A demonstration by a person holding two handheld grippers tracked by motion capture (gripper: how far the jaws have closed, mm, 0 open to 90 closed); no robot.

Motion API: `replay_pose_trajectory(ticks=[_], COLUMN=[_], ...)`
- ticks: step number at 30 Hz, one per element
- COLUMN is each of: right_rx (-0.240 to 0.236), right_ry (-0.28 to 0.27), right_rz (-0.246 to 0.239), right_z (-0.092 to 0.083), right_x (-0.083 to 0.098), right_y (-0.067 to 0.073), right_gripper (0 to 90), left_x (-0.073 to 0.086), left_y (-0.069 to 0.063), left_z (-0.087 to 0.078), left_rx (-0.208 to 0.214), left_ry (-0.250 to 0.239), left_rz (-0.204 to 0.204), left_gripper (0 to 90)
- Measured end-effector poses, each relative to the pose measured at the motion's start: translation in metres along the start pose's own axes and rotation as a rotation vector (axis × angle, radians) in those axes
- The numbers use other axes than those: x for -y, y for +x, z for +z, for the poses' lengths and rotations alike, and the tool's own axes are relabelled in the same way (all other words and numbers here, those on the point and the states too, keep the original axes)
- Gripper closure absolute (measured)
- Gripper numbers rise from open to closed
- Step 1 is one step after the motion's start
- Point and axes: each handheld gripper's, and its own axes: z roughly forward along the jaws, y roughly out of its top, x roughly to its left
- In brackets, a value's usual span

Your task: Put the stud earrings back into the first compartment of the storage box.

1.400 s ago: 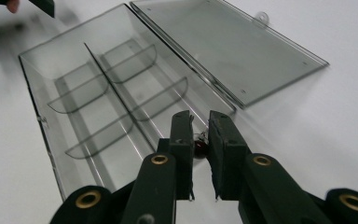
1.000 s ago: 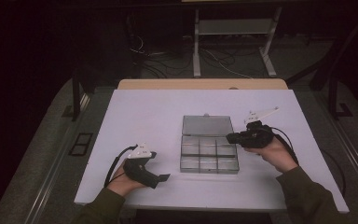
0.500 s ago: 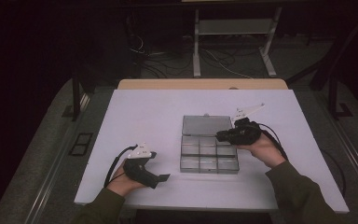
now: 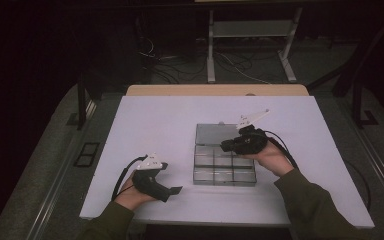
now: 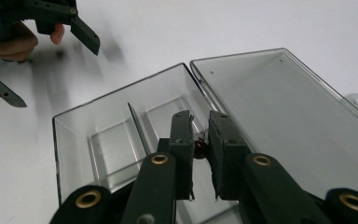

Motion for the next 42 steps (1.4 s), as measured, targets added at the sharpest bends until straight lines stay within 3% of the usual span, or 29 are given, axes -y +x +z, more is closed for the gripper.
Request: replay_pose_trajectory(ticks=[23,31,34,36,37,42], right_rx=[-0.058,-0.063,-0.057,-0.057,-0.049,-0.046], right_ry=[0.016,0.067,0.103,0.113,0.124,0.140], right_rz=[-0.042,-0.050,-0.085,-0.073,-0.098,-0.091], right_z=[0.043,0.059,0.065,0.068,0.069,0.074], right_x=[-0.026,-0.022,-0.019,-0.018,-0.017,-0.015], right_y=[0.016,0.019,0.017,0.018,0.017,0.017], right_gripper=[79.1,79.0,79.0,79.0,79.0,78.9], left_x=[0.000,0.000,0.000,0.000,0.000,0.000], left_y=[0.000,0.000,0.000,0.000,0.000,0.000], left_z=[0.000,-0.001,0.000,0.000,0.000,0.000], left_rx=[0.003,0.003,0.004,0.005,0.005,0.005], left_ry=[-0.004,0.000,0.000,0.000,0.000,0.002], left_rz=[0.000,0.005,0.007,0.008,0.008,0.011], left_gripper=[0.0,0.0,0.0,0.0,0.0,0.0])
